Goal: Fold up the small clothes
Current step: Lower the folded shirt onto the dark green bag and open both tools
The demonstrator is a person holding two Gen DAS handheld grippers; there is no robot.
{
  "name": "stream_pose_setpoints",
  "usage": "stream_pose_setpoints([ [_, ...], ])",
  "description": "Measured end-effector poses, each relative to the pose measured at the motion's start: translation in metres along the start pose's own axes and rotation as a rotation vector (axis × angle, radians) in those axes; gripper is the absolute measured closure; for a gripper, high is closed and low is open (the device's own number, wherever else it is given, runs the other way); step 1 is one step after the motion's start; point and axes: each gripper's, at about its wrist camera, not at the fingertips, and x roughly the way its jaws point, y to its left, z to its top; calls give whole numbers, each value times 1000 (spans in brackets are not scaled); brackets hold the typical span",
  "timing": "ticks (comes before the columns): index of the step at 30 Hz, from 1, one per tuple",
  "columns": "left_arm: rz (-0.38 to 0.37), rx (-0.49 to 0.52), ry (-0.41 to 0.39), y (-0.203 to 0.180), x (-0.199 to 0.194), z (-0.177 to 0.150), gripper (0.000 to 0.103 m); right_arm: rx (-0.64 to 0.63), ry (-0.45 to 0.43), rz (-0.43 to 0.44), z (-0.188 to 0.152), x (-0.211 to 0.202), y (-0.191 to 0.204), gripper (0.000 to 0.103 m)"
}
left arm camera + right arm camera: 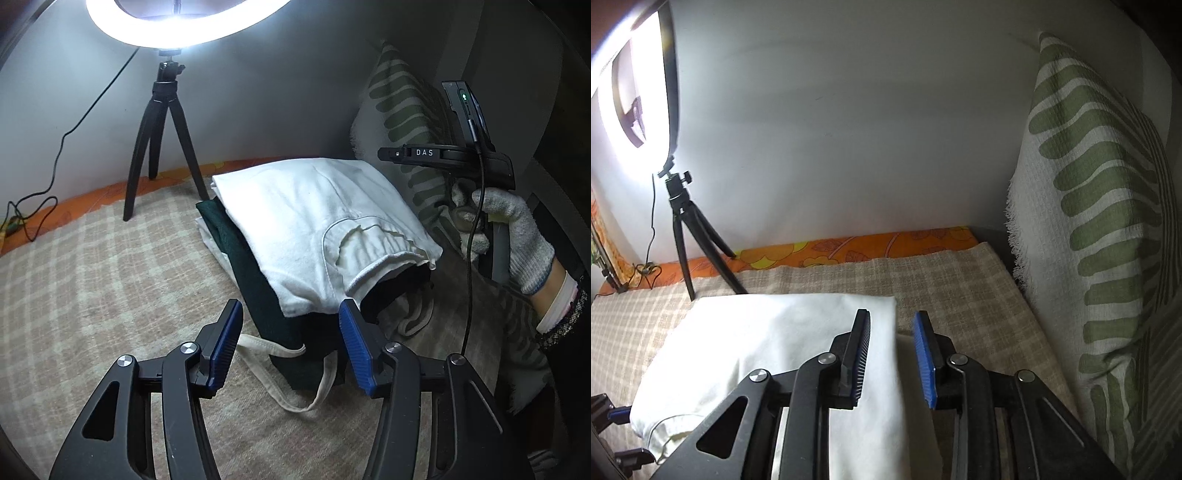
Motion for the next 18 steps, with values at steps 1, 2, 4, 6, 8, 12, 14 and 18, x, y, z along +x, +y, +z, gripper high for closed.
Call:
stream_pose_setpoints([
  [1, 6, 0, -3, 0, -3, -1, 50, 3, -1, 2, -1, -2, 1, 75],
  [2, 15, 4, -6, 0, -7, -2, 50, 5, -1, 8, -2, -4, 2, 75],
  [4, 32, 15, -16, -2, -16, -5, 50, 5, -7, 5, -7, -11, 6, 74],
  [6, 44, 28, -24, -4, -24, -7, 49, 13, -13, 17, -11, -16, 9, 71],
  [8, 59, 47, -36, -8, -32, -9, 45, 22, -27, 16, -15, -24, 11, 60],
  [12, 79, 76, -70, -17, -52, -12, 39, 22, -43, 11, -25, -43, 20, 56],
  [14, 84, 83, -85, -19, -62, -15, 33, 19, -54, 5, -29, -54, 26, 50],
  [18, 95, 92, -115, -24, -85, -21, 29, 28, -78, 13, -36, -77, 37, 38],
])
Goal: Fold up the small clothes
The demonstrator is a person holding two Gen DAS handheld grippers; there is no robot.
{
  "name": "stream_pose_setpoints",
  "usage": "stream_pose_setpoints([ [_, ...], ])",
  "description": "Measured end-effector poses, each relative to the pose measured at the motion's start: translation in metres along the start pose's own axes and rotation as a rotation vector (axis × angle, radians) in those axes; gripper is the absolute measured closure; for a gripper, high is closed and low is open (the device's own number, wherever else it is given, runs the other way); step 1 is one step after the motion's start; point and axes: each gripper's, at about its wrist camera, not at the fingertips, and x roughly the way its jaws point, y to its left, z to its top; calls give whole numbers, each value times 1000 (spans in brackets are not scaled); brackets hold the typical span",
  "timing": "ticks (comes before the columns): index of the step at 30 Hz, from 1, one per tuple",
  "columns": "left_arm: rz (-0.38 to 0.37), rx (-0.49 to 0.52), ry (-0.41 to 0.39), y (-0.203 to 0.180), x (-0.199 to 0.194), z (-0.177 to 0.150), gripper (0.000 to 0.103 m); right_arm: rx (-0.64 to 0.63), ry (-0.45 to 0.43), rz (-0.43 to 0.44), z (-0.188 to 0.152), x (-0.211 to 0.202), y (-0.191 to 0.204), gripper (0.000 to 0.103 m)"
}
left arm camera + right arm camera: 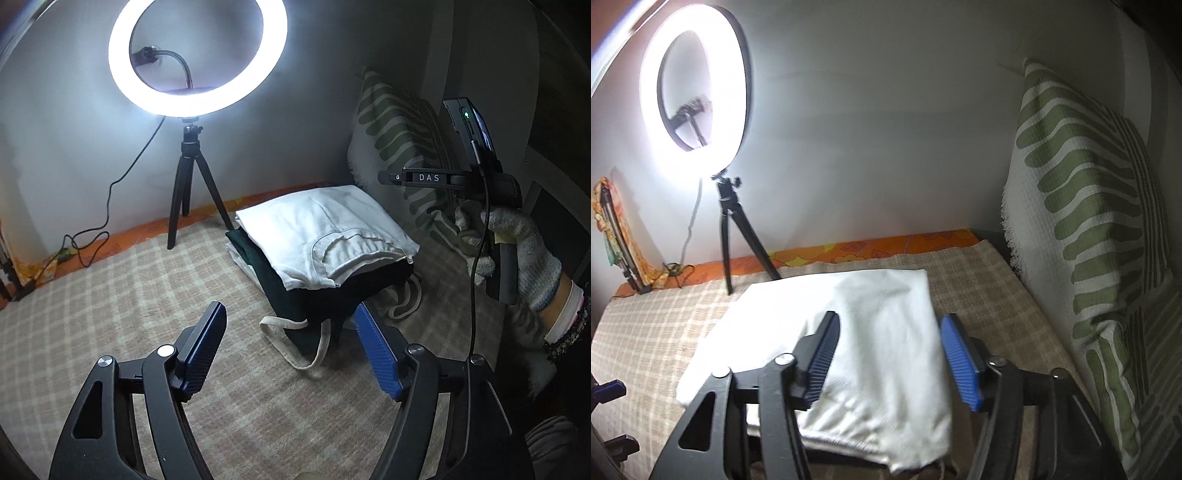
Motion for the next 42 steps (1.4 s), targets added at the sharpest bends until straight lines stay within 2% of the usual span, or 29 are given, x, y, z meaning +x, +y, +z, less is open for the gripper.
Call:
stream_pose_setpoints([
  [2, 10, 0, -16, 0, -12, -2, 23, 5, -12, 0, -3, -13, 6, 35],
  [4, 16, 2, -32, 0, -24, -3, 23, 12, -20, 5, -7, -26, 12, 30],
  [8, 38, 6, -56, 4, -47, -8, 22, -1, -47, 9, -17, -52, 29, 28],
  [10, 44, 12, -64, 6, -58, -11, 21, -12, -54, 1, -23, -64, 38, 18],
  [11, 48, 15, -67, 6, -64, -13, 21, -17, -58, -3, -26, -68, 43, 17],
  [18, 83, 52, -84, 3, -94, -30, 20, -43, -86, -21, -45, -102, 73, 15],
  [21, 93, 59, -92, 2, -105, -37, 19, -23, -95, -10, -54, -114, 81, 2],
  [24, 114, 81, -97, 0, -113, -45, 14, -18, -95, -20, -65, -121, 92, 1],
  [28, 157, 113, -105, -2, -118, -57, 3, -10, -101, -13, -82, -128, 105, 0],
  [31, 177, 130, -111, 0, -121, -66, 3, 18, -103, -5, -97, -129, 112, 0],
  [36, 231, 105, -84, 8, -117, -79, 1, 27, -98, -17, -111, -126, 122, 0],
  [42, 211, 70, -99, 19, -114, -89, 1, 61, -112, -30, -117, -123, 127, 0],
])
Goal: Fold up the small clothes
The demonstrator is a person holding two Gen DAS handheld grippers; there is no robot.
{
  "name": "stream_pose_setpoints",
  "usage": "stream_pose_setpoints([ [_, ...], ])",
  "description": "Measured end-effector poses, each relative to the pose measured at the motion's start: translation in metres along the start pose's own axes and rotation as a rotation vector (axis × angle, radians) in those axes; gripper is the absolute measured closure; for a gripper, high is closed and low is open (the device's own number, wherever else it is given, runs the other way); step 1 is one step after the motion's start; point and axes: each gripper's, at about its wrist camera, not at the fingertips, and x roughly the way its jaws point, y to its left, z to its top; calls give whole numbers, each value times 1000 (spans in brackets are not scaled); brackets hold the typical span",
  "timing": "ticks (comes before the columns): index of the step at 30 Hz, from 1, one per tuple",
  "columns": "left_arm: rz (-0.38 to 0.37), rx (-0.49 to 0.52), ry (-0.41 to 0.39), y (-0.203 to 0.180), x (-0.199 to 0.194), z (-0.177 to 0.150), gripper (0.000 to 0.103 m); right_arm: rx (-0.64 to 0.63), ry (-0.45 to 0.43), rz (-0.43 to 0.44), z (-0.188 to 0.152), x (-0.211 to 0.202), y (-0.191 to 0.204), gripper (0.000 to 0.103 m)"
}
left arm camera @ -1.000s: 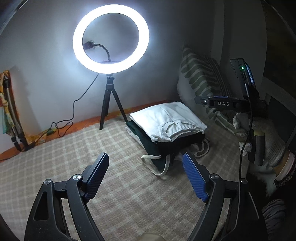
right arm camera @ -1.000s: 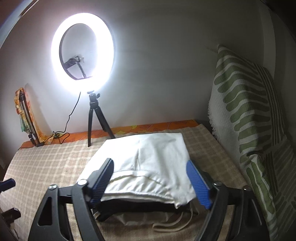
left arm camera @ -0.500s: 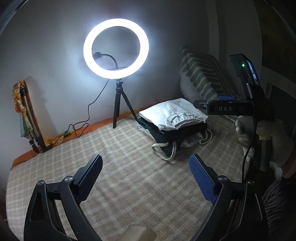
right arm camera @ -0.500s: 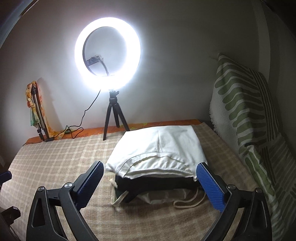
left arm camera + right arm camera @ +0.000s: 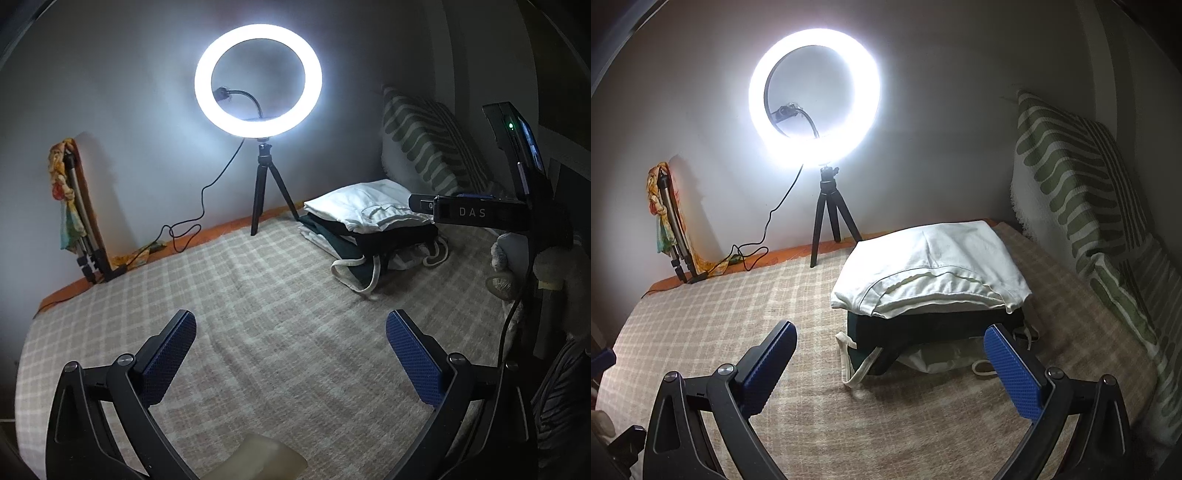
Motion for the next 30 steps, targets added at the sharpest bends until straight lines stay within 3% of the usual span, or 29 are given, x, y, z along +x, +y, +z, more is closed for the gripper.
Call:
stream_pose_setpoints([
  [9, 8, -15, -37, 8, 8, -7, 1, -15, 1, -12, -5, 7, 3, 0],
  [30, 13, -18, 11, 13, 43, -18, 1, 17, -14, -6, -9, 23, 1, 0],
])
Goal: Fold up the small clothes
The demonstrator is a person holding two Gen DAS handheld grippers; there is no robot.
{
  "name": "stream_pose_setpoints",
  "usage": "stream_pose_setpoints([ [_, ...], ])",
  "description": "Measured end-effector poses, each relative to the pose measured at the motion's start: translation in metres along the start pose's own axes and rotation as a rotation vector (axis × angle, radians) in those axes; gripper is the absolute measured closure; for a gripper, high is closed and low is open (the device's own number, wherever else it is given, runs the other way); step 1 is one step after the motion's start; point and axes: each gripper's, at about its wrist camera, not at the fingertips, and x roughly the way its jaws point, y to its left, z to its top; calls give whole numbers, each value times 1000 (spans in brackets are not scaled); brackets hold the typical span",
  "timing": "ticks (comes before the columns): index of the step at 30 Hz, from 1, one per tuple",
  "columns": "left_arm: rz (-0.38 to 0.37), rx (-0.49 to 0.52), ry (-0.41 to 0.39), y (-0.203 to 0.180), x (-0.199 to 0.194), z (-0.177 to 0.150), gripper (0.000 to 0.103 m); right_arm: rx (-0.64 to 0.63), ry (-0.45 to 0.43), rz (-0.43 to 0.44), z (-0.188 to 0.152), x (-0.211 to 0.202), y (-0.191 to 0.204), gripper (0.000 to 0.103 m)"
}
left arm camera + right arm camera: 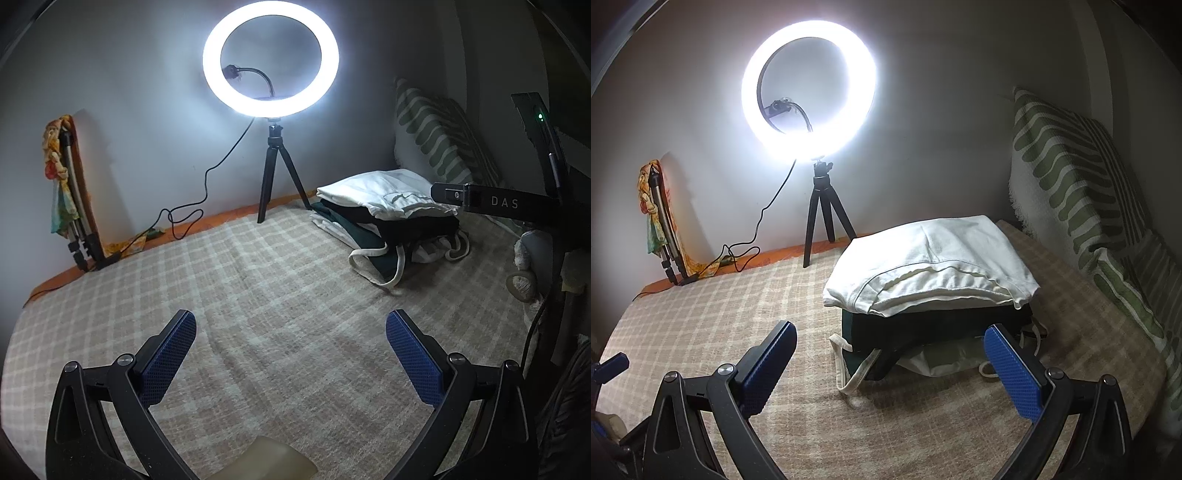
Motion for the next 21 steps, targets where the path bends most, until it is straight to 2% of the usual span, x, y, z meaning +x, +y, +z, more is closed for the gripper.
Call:
stream_pose_setpoints([
  [21, 1, -3, -6, -1, 1, 0, 1, -7, -10, -14, 0, 5, 5, 0],
])
